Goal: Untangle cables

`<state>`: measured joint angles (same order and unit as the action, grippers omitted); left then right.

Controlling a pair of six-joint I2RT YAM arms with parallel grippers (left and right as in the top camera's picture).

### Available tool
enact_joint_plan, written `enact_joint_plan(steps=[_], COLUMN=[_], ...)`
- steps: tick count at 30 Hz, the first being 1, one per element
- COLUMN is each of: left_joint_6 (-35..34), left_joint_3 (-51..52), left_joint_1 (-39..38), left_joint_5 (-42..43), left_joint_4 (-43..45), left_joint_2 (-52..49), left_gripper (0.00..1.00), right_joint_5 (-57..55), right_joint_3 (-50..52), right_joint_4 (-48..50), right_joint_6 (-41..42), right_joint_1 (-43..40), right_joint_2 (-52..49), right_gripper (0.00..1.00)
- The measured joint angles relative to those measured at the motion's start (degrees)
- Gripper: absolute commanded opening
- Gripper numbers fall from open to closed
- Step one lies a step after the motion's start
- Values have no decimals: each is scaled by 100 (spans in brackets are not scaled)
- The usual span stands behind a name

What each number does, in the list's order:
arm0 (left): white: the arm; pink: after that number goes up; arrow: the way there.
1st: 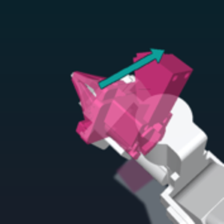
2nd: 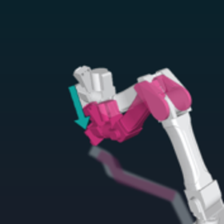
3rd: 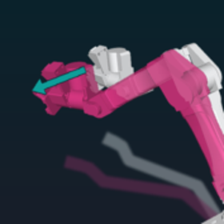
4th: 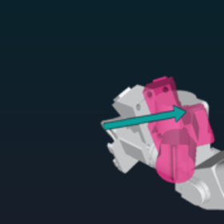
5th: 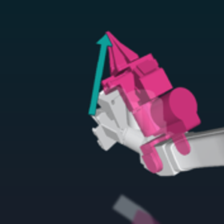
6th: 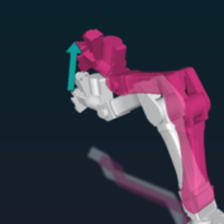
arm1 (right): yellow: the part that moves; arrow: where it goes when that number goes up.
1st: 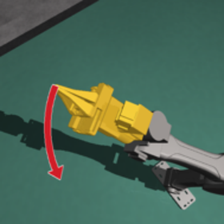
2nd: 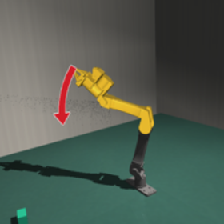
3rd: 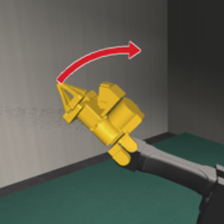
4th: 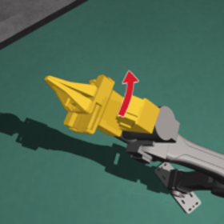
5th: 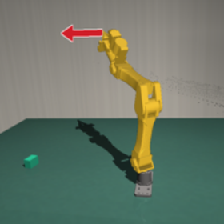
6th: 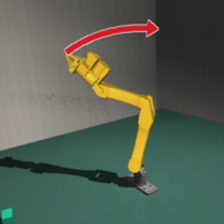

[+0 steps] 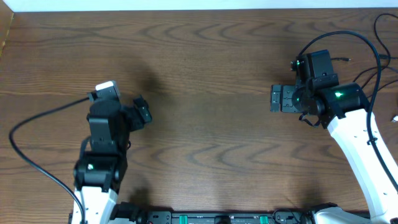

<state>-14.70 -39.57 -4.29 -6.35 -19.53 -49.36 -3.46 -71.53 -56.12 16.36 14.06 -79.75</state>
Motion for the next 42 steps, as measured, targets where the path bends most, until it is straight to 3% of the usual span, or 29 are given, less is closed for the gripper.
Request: enact_joint_plan(steps=[7,16,20,26,34,42], left_joint_6=[68,146,162,433,1043,710], left_joint_3=[1274,3080,3727,3923,3921,3921], left_joint_1=[-39,-229,-229,-229,-229,-203], left_joint_5=[4,44,44,42,-4,-76], left_joint_4=[1786,4920,5608,5237,3729,2981], left_joint_2=[1134,2461,2949,3733,4819,4874], left_gripper=[97,98,98,98,98,98], right_joint_5=[0,-4,-4,-2,-2,-2], right_joint_3=[2,2,2,4,4,4], right_joint_4=[2,2,2,2,0,2], right_joint_6=[0,2,0,2,2,0], right_joint_1=[0,0,0,0,0,0], right_joint_2=[0,0,0,0,0,0], right_gripper=[99,99,99,99,99,99])
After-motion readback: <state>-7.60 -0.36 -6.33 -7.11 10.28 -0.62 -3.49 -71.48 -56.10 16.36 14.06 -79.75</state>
